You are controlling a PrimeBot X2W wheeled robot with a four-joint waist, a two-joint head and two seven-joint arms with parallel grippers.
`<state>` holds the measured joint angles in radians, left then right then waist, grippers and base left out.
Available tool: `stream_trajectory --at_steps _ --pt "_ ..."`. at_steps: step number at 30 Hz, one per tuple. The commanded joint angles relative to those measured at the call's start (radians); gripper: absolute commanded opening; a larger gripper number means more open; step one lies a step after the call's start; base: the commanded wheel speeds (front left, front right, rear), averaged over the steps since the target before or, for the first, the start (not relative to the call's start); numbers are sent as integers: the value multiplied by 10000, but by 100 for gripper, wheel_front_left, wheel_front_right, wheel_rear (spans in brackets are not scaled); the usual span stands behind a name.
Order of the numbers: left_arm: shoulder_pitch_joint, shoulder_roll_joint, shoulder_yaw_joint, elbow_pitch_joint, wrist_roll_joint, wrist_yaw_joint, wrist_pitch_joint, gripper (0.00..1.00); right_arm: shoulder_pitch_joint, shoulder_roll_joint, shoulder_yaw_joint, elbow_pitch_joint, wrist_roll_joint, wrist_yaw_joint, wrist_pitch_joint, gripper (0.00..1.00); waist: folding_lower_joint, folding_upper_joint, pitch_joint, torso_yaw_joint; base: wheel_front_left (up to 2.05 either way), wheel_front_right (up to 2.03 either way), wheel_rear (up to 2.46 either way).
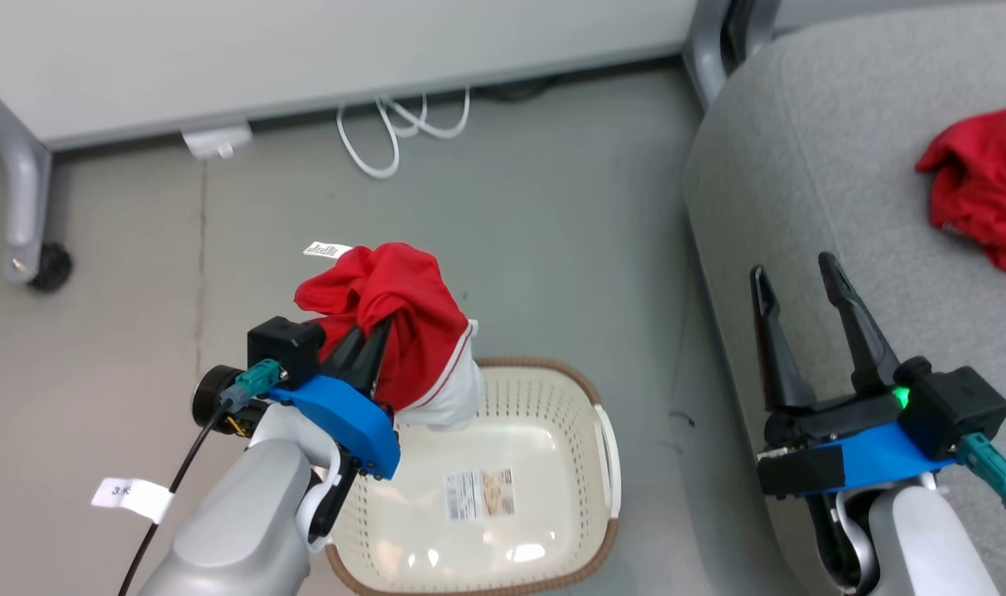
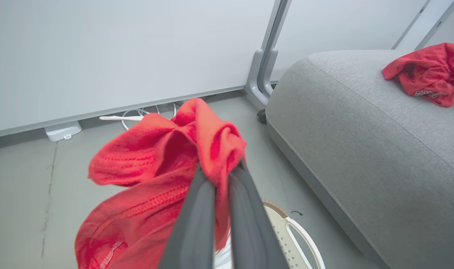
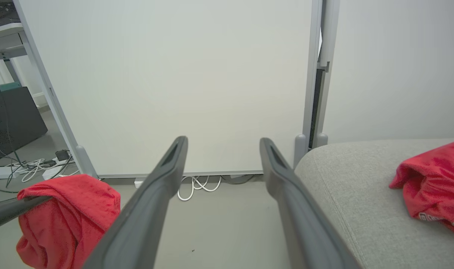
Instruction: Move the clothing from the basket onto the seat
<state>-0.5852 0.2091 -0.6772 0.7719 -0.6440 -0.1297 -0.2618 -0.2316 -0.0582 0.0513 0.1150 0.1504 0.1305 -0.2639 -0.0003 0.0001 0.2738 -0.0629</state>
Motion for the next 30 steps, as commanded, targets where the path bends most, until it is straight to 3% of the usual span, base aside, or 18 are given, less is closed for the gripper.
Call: stream_trajectory --at_steps 1,8,21,30 --pt "200 -30 183 -207 220 -3 -45 0 207 -48 4 46 21 5 -7 100 3 -1 -846 127 0 0 0" --pt "488 -224 739 -1471 1271 -4 -47 0 693 -37 5 135 100 5 -7 100 3 -1 -1728 104 0 0 0" --pt "-461 -159 -235 -3098 1786 -6 -46 0 1354 9 -91 163 195 5 -7 100 3 -1 -2600 40 0 0 0" --pt "-570 -46 -681 -3410 1695 -6 -46 0 1402 -142 42 -44 319 5 -7 100 3 -1 -2713 73 0 0 0"
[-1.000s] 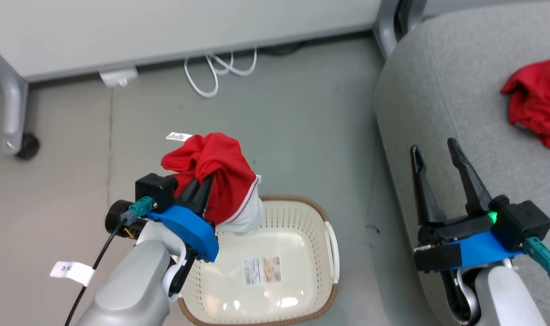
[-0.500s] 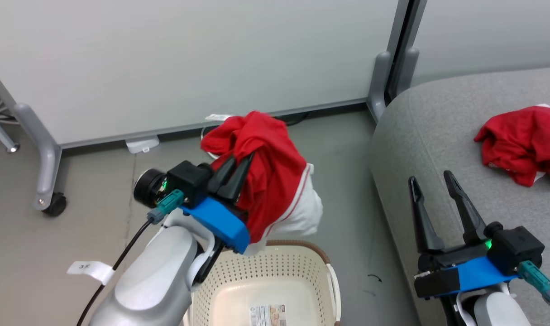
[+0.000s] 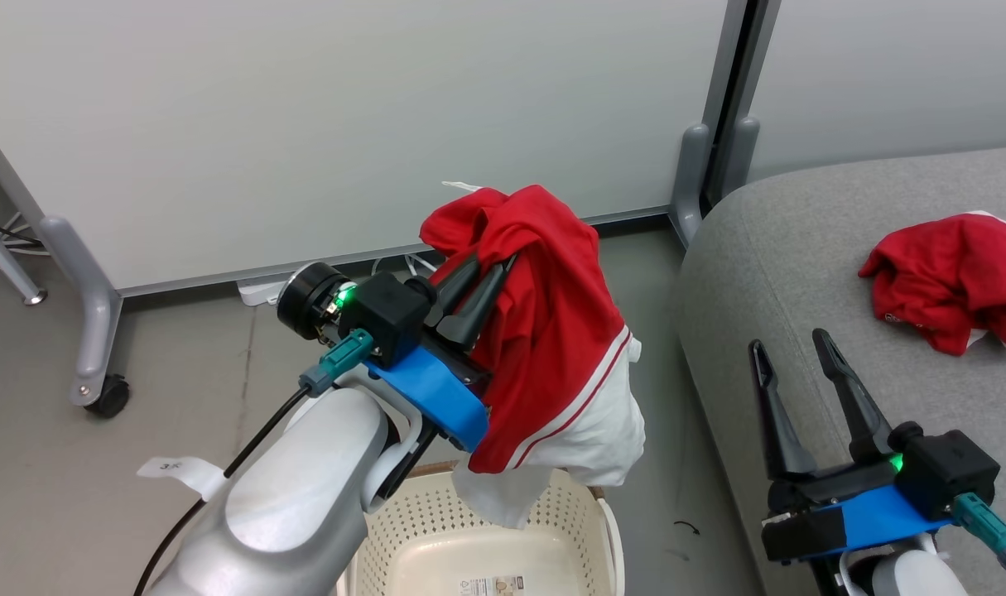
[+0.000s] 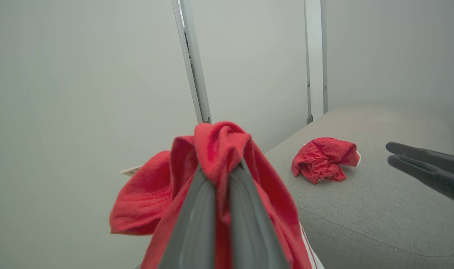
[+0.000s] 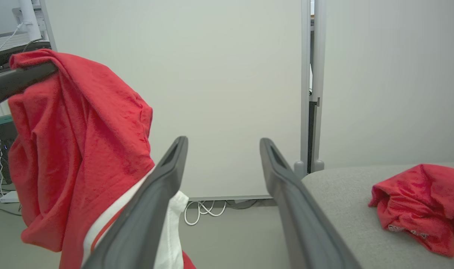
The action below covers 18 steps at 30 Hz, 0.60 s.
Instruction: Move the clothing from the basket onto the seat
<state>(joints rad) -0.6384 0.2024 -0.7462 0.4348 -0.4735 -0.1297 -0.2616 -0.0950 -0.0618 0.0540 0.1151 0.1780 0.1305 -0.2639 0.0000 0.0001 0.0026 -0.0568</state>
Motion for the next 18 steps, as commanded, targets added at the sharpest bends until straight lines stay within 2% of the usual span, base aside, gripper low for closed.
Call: stream_trajectory --at_steps 1,5,9,18 --pt "-9 10 -26 -51 -18 -6 -48 0 -29 -195 98 -88 45 5 -7 100 0 -1 -5 26 0 0 0" --pt "77 -14 -171 -57 -68 -6 -48 0 -439 -663 600 -210 134 5 -8 100 0 -1 -11 89 0 0 0" --pt "22 -55 -313 -71 -63 -7 -48 0 -991 -1279 1519 -32 341 5 -7 100 0 -1 -3 178 0 0 0" --pt "-135 -286 -600 -305 -38 -7 -50 0 -2285 -2312 3389 1019 975 5 -7 100 0 -1 6 530 0 0 0"
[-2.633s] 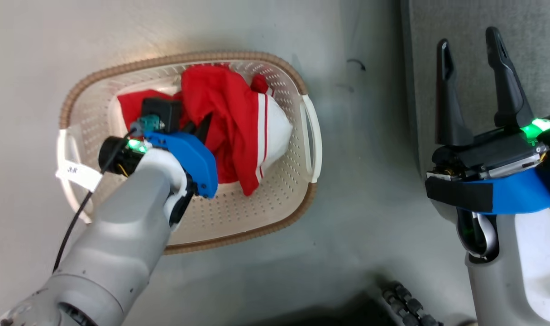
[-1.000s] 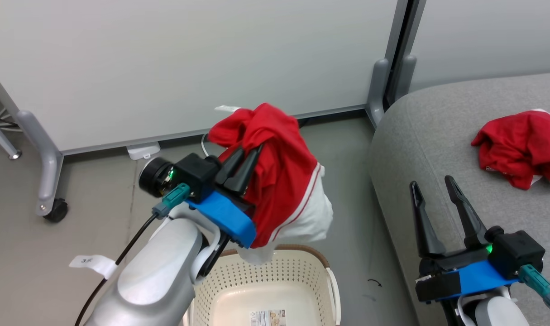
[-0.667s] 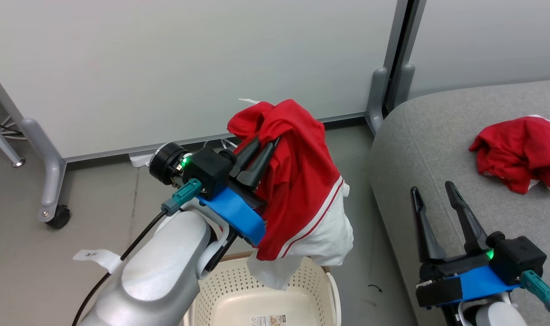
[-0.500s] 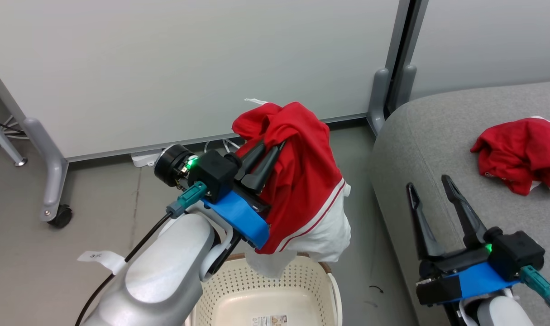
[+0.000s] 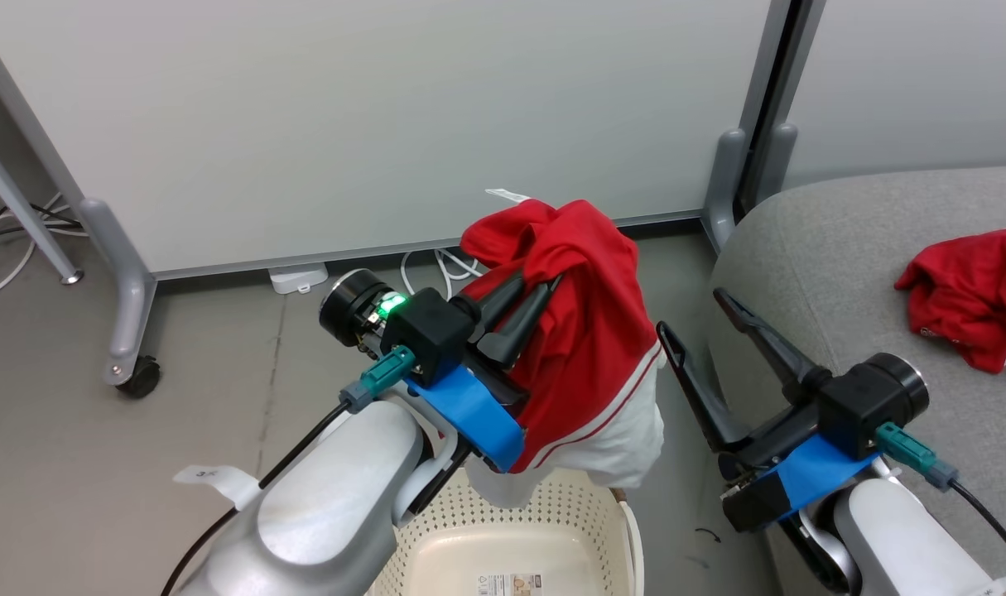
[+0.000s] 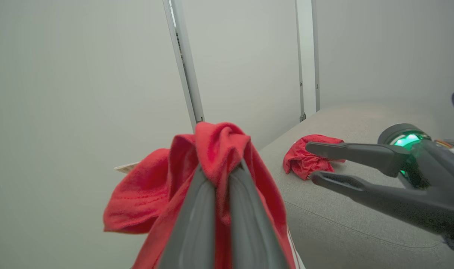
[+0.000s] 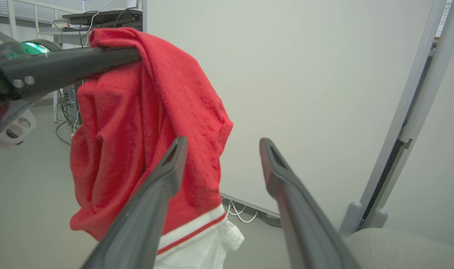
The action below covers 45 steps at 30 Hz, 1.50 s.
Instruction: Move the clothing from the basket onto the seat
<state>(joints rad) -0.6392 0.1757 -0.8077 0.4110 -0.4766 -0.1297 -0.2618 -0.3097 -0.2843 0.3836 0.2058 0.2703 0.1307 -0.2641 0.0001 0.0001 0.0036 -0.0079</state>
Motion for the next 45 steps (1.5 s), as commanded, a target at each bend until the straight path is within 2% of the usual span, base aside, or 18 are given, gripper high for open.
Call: stream_trajectory --at_steps 1,5,11,18,24,28,31,32,33,34,38,45 --pt "-111 -65 -12 -117 3 -7 -46 0 -242 -158 282 304 157 3 -3 100 -1 -1 -8 79 0 0 0" --pt "-68 -149 -135 -254 55 -7 -46 0 -573 -349 790 791 538 3 -5 100 -1 -1 -5 178 0 0 0" --pt "-35 -238 -412 -540 85 -7 -48 0 -1218 -922 2308 1780 1650 3 -6 100 -1 -1 -7 347 0 0 0" --pt "-17 -245 -757 -723 71 -7 -46 0 -2023 -1518 3986 1784 3241 3 -6 100 -1 -1 23 473 0 0 0" --pt "-35 -244 -958 -728 1 -7 -46 0 -2434 -1673 4500 1588 3956 3 -6 100 -1 -1 51 528 0 0 0" --pt "-108 -260 -1006 -790 5 -7 -46 0 -2571 -1673 4632 1690 3941 3 -5 100 -1 -1 78 562 0 0 0" --pt "-165 -266 -977 -883 17 -7 -48 0 -2556 -1501 4338 1862 3650 3 -5 100 -1 -1 114 589 0 0 0" --pt "-174 -264 -976 -913 19 -7 -46 0 -2484 -1399 4216 1941 3616 3 -5 87 -1 -1 124 598 0 0 0" --pt "-187 -258 -973 -940 25 -7 -48 0 -2432 -1324 4121 2011 3522 3 -5 4 -1 -1 136 605 0 0 0" --pt "-191 -256 -975 -968 34 -7 -48 0 -2392 -1248 4028 2080 3463 3 -5 0 -1 -1 142 611 0 0 0" --pt "-173 -234 -1021 -1001 26 -7 -48 0 -2276 -970 3909 2220 3250 3 -5 0 -1 -1 130 628 0 0 0" --pt "-83 -165 -1020 -892 -17 -7 -48 0 -2141 -862 3685 2267 3070 3 -5 0 -1 -1 65 619 0 0 0"
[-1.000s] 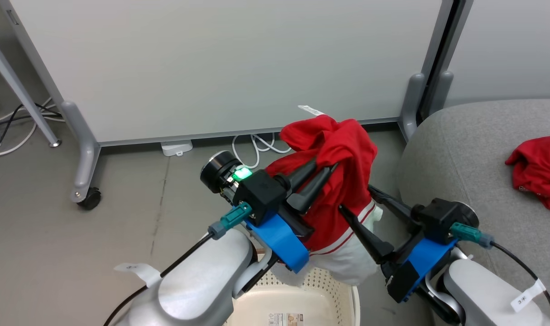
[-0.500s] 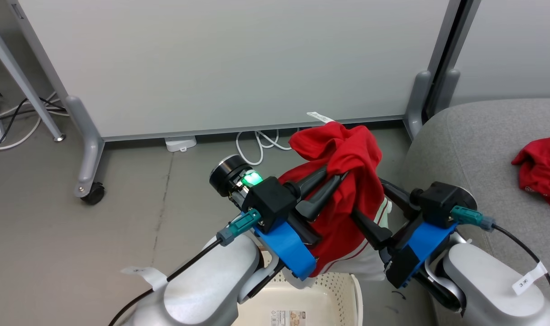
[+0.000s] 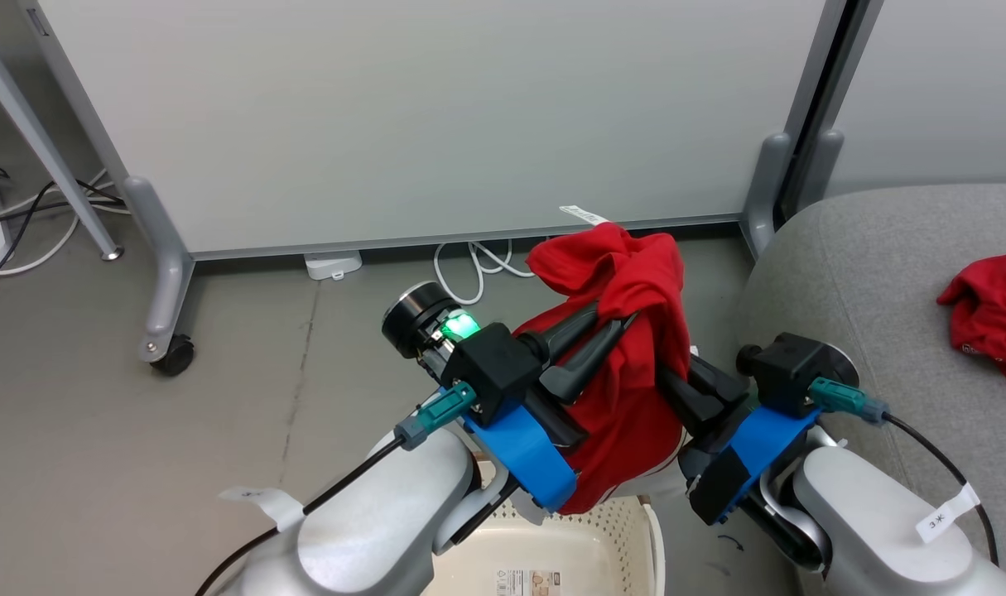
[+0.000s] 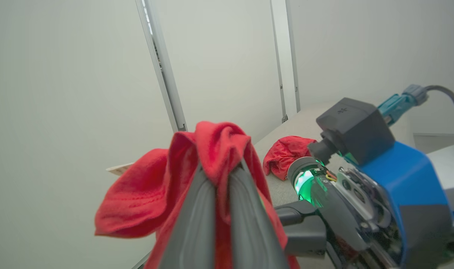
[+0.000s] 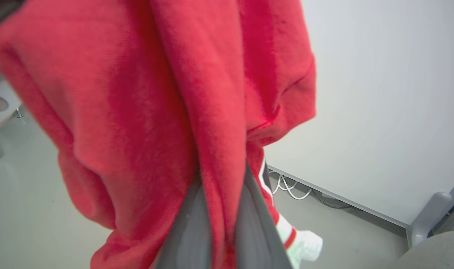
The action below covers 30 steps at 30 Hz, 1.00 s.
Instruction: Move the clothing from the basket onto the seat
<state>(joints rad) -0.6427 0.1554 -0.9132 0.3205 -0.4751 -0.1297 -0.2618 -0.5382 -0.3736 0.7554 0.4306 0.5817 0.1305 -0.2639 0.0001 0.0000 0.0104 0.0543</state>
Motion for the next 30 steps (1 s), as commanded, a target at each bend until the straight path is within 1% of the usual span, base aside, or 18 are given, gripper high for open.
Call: stream_trajectory --at_steps 1,12,13,14,18,23,30 --pt "-34 41 32 26 -29 -7 -47 0 169 43 -69 23 -71 5 -7 0 -1 0 -7 -8 0 0 0" --pt "4 61 -22 127 93 -7 -47 0 380 203 -593 -9 -171 5 -8 0 -1 0 91 -35 0 0 0" --pt "1 40 72 106 127 48 -47 0 404 222 -669 -20 -168 5 -8 0 -1 0 111 -33 0 0 0" --pt "-1 26 122 89 164 88 -47 100 425 250 -755 -25 -163 5 -6 0 -1 0 132 -33 0 0 0" --pt "39 8 112 212 306 72 -39 100 563 381 -1212 15 -207 5 -8 0 -1 0 207 -52 0 0 0" --pt "117 -3 46 292 379 54 -39 100 851 675 -2285 63 -491 5 -8 0 -1 0 387 -117 0 0 0" --pt "300 164 -11 291 482 65 -39 100 1306 1014 -3435 -173 -920 5 -8 0 -1 0 740 -502 0 0 0"
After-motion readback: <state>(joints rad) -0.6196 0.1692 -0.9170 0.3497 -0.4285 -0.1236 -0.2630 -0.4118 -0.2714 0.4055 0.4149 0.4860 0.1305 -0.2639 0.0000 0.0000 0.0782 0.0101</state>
